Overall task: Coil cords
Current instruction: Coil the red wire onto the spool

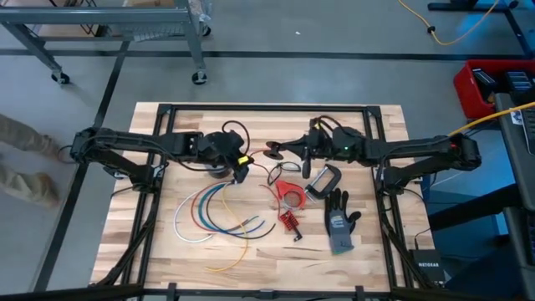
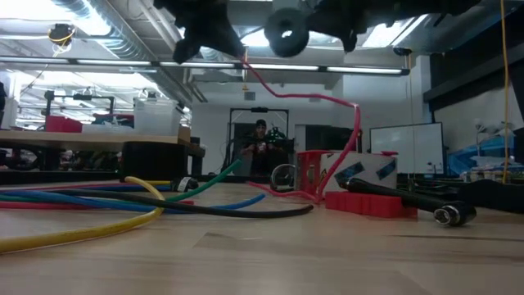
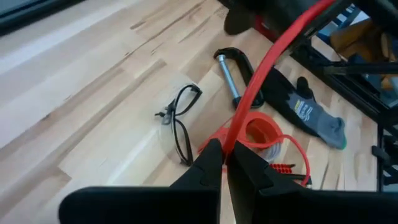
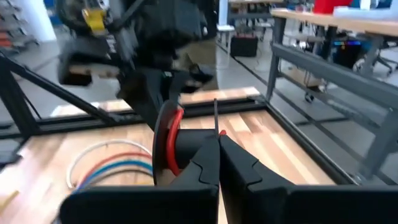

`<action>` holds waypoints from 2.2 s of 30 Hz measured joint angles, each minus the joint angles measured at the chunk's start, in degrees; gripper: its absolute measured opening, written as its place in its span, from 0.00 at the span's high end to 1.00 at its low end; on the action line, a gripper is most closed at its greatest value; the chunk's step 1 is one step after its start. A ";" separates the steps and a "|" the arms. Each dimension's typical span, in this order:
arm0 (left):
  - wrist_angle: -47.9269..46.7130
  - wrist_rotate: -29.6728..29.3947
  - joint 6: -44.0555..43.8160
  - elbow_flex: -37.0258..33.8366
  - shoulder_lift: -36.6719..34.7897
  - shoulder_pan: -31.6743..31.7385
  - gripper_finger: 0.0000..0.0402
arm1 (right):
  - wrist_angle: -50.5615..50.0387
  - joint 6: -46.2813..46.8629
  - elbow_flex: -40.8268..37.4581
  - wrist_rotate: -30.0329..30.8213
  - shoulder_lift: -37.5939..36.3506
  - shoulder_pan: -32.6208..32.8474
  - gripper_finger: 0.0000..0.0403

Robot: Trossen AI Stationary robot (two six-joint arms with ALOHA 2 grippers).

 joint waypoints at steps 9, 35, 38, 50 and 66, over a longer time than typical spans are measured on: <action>1.51 0.11 9.16 0.04 1.23 -2.72 0.94 | 6.04 0.00 -0.04 -1.97 -0.03 0.00 1.00; -1.37 -9.87 7.76 -0.55 4.50 -10.04 0.82 | 5.47 -2.32 0.01 -0.80 -1.93 -0.06 1.00; -0.47 -11.27 10.76 -0.55 4.37 -10.23 0.84 | 3.25 -2.20 0.02 -3.84 -2.65 -0.07 1.00; 2.17 -16.55 14.86 -0.55 2.73 -10.22 0.88 | -4.02 -0.73 0.02 -9.68 -2.98 -0.05 1.00; 16.21 -19.62 19.66 -0.59 1.35 -9.35 0.88 | -5.44 -2.84 0.02 -16.20 -2.99 -0.04 1.00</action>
